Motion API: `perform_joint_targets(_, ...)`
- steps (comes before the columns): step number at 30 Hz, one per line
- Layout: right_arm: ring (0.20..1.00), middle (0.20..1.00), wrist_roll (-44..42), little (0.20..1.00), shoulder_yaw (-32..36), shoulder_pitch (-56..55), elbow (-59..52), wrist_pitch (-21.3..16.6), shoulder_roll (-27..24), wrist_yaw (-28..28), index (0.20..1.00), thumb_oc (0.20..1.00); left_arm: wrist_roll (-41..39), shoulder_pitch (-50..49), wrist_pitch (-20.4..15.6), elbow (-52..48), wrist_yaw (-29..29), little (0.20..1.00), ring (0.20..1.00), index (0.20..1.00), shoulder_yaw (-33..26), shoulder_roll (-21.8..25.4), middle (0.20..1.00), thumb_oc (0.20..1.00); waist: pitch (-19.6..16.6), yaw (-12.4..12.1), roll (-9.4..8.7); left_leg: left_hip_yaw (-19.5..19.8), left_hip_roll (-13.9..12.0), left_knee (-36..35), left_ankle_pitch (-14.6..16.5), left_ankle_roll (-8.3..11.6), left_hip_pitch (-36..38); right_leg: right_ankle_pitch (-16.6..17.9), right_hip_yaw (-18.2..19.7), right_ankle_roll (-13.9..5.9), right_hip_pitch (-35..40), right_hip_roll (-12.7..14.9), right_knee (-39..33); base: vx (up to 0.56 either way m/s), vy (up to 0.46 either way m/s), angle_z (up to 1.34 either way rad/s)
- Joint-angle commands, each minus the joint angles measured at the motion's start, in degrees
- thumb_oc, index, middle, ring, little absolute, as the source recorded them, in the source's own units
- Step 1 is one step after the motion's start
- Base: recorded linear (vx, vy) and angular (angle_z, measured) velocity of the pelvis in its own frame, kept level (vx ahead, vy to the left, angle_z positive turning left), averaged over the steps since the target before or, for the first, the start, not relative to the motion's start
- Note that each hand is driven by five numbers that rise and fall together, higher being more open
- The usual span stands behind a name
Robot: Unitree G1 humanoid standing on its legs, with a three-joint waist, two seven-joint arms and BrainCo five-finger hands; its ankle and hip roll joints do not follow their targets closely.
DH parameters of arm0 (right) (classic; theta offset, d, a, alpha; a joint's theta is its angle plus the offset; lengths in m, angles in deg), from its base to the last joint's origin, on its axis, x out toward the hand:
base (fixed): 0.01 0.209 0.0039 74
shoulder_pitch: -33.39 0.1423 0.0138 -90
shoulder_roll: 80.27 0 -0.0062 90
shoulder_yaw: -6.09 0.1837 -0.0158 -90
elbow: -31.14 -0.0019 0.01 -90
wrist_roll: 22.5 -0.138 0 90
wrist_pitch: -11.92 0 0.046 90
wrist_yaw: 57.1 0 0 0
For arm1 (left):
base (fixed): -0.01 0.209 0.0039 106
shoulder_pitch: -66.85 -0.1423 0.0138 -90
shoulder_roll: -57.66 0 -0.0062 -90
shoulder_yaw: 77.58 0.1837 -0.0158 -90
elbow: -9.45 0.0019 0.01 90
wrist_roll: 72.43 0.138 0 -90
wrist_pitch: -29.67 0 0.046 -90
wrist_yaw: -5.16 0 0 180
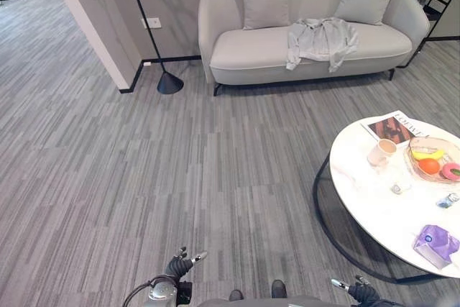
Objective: Hang the clothes on the sofa on the clothes rack.
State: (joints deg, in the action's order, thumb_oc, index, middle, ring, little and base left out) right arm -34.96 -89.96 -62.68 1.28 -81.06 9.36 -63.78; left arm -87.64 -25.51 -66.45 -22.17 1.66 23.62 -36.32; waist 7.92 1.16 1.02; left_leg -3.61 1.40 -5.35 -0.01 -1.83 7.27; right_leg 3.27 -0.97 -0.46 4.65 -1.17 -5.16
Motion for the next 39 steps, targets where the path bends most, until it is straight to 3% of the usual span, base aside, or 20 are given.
perform_joint_targets(1,1.0,1.0,-0.54,1.0,-0.19,0.71,-0.84,-0.9,-2.52,-0.23,1.0,1.0,-2.77,2.36,-1.27,-0.76,0.14,1.0,1.0,1.0,-0.42,1.39,1.0,1.0,-1.93,0.08,-1.79,1.8,-0.33,0.35,1.92,3.19,-0.96,-3.37,1.64,-5.71,2.48,3.81,0.46,0.01,-0.046,0.0)
perform_joint_targets(16,1.0,1.0,-3.17,1.0,0.22,0.05,-5.34,-0.94,-2.8,0.23,1.0,1.0,-4.44,3.38,0.04,-3.42,0.56,1.0,1.0,1.0,0.05,2.35,1.0,1.0,0.4,0.07,-2.33,2.35,-2.74,2.0,0.94,4.66,-1.74,-4.77,1.48,-3.93,1.39,2.1,1.85,0.03,-0.09,0.04)
perform_joint_targets(18,1.0,1.0,-3.27,1.0,-0.23,-0.2,-6.67,-1.28,-2.84,0.49,1.0,1.0,-4.81,3.02,0.06,-4.94,0.62,1.0,1.0,1.0,0.1,2.72,1.0,1.0,1.46,-0.19,-2.77,1.89,-3.75,8.01,2.06,5.58,-4.15,-5.12,1.13,-3.13,1.62,1.74,2.07,0.04,-0.211,0.01)
perform_joint_targets(20,1.0,1.0,-3.71,1.0,-0.22,-0.57,-8.36,-1.41,-2.86,0.66,1.0,1.0,-5.12,3.22,0.34,-6.07,0.52,1.0,1.0,1.0,0.26,3.05,1.0,1.0,3.22,-0.64,-3.49,2.42,-4.0,16.93,0.98,5.86,-9.2,-5.35,1.44,-2.29,1.84,1.54,2.74,0.01,-0.193,0.02)
perform_joint_targets(22,1.0,1.0,-4.05,1.0,-0.38,-0.3,-8.37,-1.45,-3.46,0.45,1.0,1.0,-5.32,3.41,0.5,-6.64,0.22,1.0,1.0,1.0,0.46,3.1,1.0,1.0,4.89,-0.95,-3.73,3.63,-3.48,26.09,-1.67,4.72,-15.15,-5.86,1.38,-1.23,1.82,1.23,3.61,0.04,-0.171,0.1)
perform_joint_targets(24,1.0,1.0,-4.16,1.0,-0.38,-0.18,-8.3,-1.15,-3.69,0.06,1.0,1.0,-5.3,3.5,0.65,-6.65,0.12,1.0,1.0,1.0,0.54,3.07,1.0,1.0,5.21,-0.96,-3.78,4.02,-2.75,28.81,-1.83,3.9,-18.23,-6.47,1.21,-0.83,1.92,1.11,3.88,0.12,-0.078,0.08)
perform_joint_targets(25,1.0,1.0,-4.37,1.0,-0.18,-0.47,-8.39,-0.88,-3.83,-0.13,1.0,1.0,-5.74,3.47,0.67,-7.06,-0.08,1.0,1.0,1.0,0.02,2.89,1.0,1.0,4.87,-1.58,-3.74,3.08,-0.79,25.55,0.05,3.05,-22.05,-7.53,1.57,-1.23,3.22,1.07,2.86,0.26,-0.008,0.0)
perform_joint_targets(26,1.0,1.0,-4.27,1.0,-0.15,-0.72,-8.34,-0.85,-3.78,-0.03,1.0,1.0,-5.69,3.21,0.58,-7.02,-0.07,1.0,1.0,1.0,-0.2,2.74,1.0,1.0,4.32,-2.0,-3.51,2.77,-0.55,21.84,-0.12,3.13,-22.15,-7.7,1.87,-1.47,3.87,0.8,2.15,0.41,0.007,0.05)
perform_joint_targets(28,1.0,1.0,-4.11,1.0,-0.25,-0.8,-7.9,-0.96,-4.06,0.01,1.0,1.0,-5.19,2.59,0.46,-7.07,0.1,1.0,1.0,1.0,-0.26,2.58,1.0,1.0,3.76,-2.98,-2.6,0.99,-0.21,11.63,-4.91,3.83,-22.6,-8.66,2.67,-1.74,5.82,-0.07,1.03,0.4,0.054,-0.03)
perform_joint_targets(30,1.0,1.0,-3.9,1.0,-0.3,0.03,-6.39,-1.17,-4.16,-0.18,1.0,1.0,-3.8,1.22,0.04,-7.18,0.47,1.0,1.0,1.0,-0.8,2.6,1.0,1.0,2.97,-4.48,-1.82,-3.62,1.09,0.35,-7.55,4.48,-26.47,-11.09,5.52,-1.8,9.77,-0.9,0.35,0.58,0.095,-0.06)
perform_joint_targets(33,1.0,1.0,-2.74,1.0,-0.46,0.23,-6.25,-0.65,-3.73,0.49,1.0,1.0,-3.68,0.1,0.26,-6.46,0.74,1.0,1.0,1.0,-1.89,2.75,1.0,1.0,1.46,-5.23,-1.47,-5.01,1.1,0.35,-8.46,4.05,-25.75,-11.96,7.09,-1.96,11.14,-0.87,0.67,0.46,0.124,-0.58)
perform_joint_targets(34,1.0,1.0,-1.4,1.0,-0.73,0.13,-5.53,-0.64,-3.23,0.85,1.0,1.0,-3.49,-0.65,0.14,-5.12,0.85,1.0,1.0,1.0,-2.54,2.41,1.0,1.0,-0.27,-5.74,-1.57,-3.44,2.18,0.35,-11.82,3.21,-24.09,-13.02,8.37,-2.36,12.03,0.03,2.16,0.39,0.134,-0.63)
perform_joint_targets(38,1.0,1.0,-0.01,1.0,-0.85,0.35,-4.01,-0.35,-2.74,1.51,1.0,1.0,-3.37,-1.1,0.19,-3.31,0.68,1.0,1.0,1.0,-3.66,2.66,1.0,1.0,-2.09,-6.96,-3.5,-1.38,3.57,0.36,-11.37,2.53,-21.69,-12.51,9.41,-4.16,11.5,2.71,7.04,0.45,0.119,-0.72)
perform_joint_targets(39,1.0,1.0,0.79,1.0,-1.08,1.08,-2.85,-0.32,-2.81,1.84,1.0,1.0,-3.19,-1.14,0.35,-2.36,0.7,1.0,1.0,1.0,-4.31,3.05,1.0,1.0,-2.6,-7.62,-4.58,-1.04,4.55,0.65,-9.94,1.53,-18.96,-4.54,9.44,-7.45,8.8,4.9,16.25,0.43,0.108,-0.67)
